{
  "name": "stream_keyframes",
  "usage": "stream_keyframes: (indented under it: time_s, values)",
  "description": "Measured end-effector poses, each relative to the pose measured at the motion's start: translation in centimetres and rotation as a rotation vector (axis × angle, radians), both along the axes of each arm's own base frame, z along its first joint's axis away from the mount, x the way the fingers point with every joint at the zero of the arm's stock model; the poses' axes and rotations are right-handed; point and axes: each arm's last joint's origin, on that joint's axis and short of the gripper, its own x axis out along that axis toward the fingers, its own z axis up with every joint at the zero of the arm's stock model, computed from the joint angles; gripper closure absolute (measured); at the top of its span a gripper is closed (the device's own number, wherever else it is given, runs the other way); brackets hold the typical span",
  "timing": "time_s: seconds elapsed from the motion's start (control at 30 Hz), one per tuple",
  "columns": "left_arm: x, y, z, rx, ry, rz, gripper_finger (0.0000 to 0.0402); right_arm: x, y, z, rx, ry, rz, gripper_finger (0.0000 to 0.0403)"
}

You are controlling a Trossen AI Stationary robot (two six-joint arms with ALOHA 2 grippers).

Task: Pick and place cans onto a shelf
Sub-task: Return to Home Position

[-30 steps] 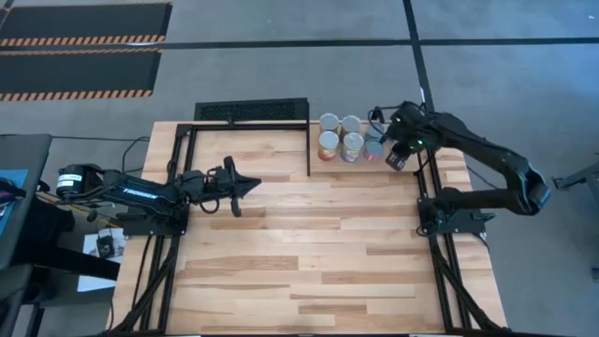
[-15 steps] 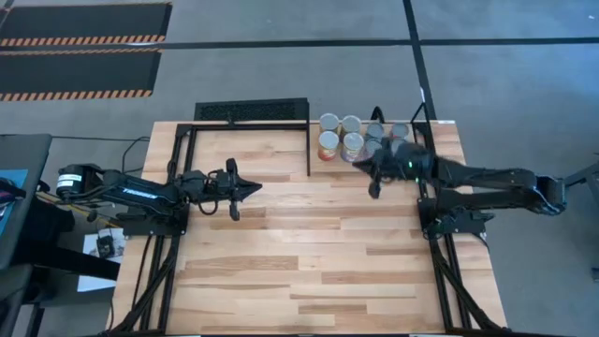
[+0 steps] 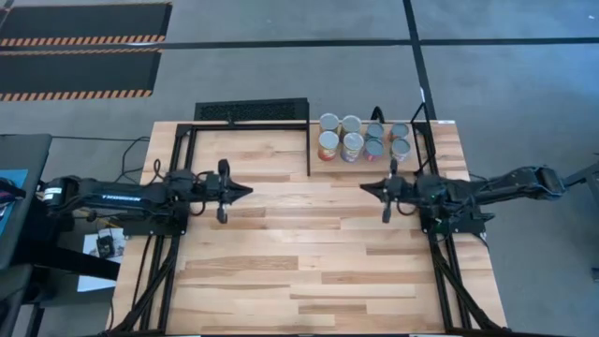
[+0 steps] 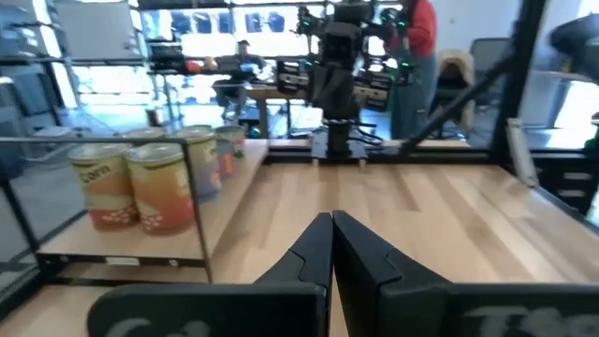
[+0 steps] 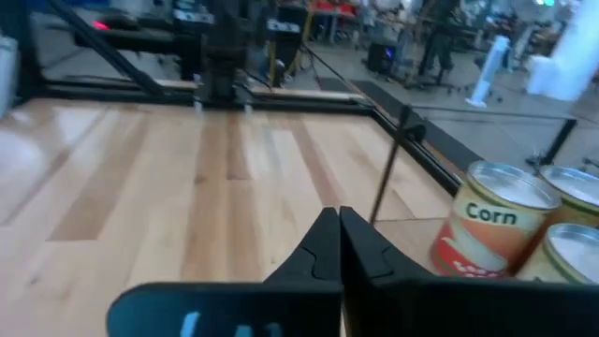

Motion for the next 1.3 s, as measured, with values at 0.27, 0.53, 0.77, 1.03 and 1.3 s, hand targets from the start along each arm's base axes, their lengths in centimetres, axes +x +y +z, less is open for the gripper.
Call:
stream_keyframes:
  time_s: [0.27, 0.53, 0.77, 1.03, 1.3]
  values:
    - [-1.1, -0.5, 0.0, -0.009, 0.016, -0.129, 0.0401, -3.0, 0.8, -0.8, 0.006, -0.08, 0.09, 0.0398]
    - [-2.5, 0.2, -1.4, -0.026, -0.042, -0.121, 0.0401, -5.4, 0.6, -1.3, 0.004, -0.145, 0.099, 0.0399]
    - [-3.7, 1.0, -1.3, -0.044, -0.071, -0.098, 0.0401, -5.2, 0.3, -2.1, -0.02, -0.122, 0.045, 0.0398]
    - [-4.8, 1.1, -1.4, -0.012, -0.06, -0.065, 0.0401, -4.8, -0.8, -2.9, -0.006, -0.185, 0.091, 0.0399]
    - [-5.6, 1.9, -1.7, 0.005, -0.039, 0.035, 0.0401, -5.4, -3.3, -2.9, 0.017, -0.191, -0.044, 0.04]
